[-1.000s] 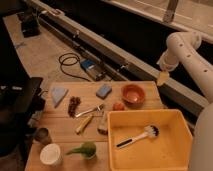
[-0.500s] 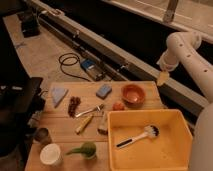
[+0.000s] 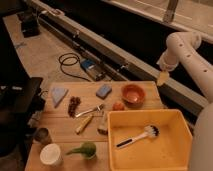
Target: Place eraser in metal cup
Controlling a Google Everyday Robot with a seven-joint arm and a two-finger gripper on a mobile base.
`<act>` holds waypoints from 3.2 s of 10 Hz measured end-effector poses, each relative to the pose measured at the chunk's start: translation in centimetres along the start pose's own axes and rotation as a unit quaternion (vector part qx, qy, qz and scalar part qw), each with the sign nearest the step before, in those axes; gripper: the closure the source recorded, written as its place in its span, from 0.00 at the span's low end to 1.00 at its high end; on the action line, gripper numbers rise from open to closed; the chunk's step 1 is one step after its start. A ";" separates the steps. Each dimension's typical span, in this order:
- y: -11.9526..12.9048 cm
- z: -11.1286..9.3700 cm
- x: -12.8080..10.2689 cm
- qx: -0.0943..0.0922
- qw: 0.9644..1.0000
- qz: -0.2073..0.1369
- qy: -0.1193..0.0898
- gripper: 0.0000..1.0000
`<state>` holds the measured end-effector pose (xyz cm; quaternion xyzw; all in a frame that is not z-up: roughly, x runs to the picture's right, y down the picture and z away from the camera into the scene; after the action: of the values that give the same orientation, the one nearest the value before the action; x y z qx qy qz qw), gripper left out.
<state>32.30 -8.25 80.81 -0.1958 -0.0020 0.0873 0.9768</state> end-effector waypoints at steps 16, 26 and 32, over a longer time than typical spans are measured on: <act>14.8 -0.2 -20.4 -0.044 0.882 -0.450 -0.129 0.20; 14.0 3.7 -25.1 -0.036 0.830 -0.547 -0.106 0.20; 17.8 8.1 -27.9 -0.083 0.806 -0.549 -0.204 0.20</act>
<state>1.55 6.23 82.36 -0.2203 -0.3155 -0.4259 0.8189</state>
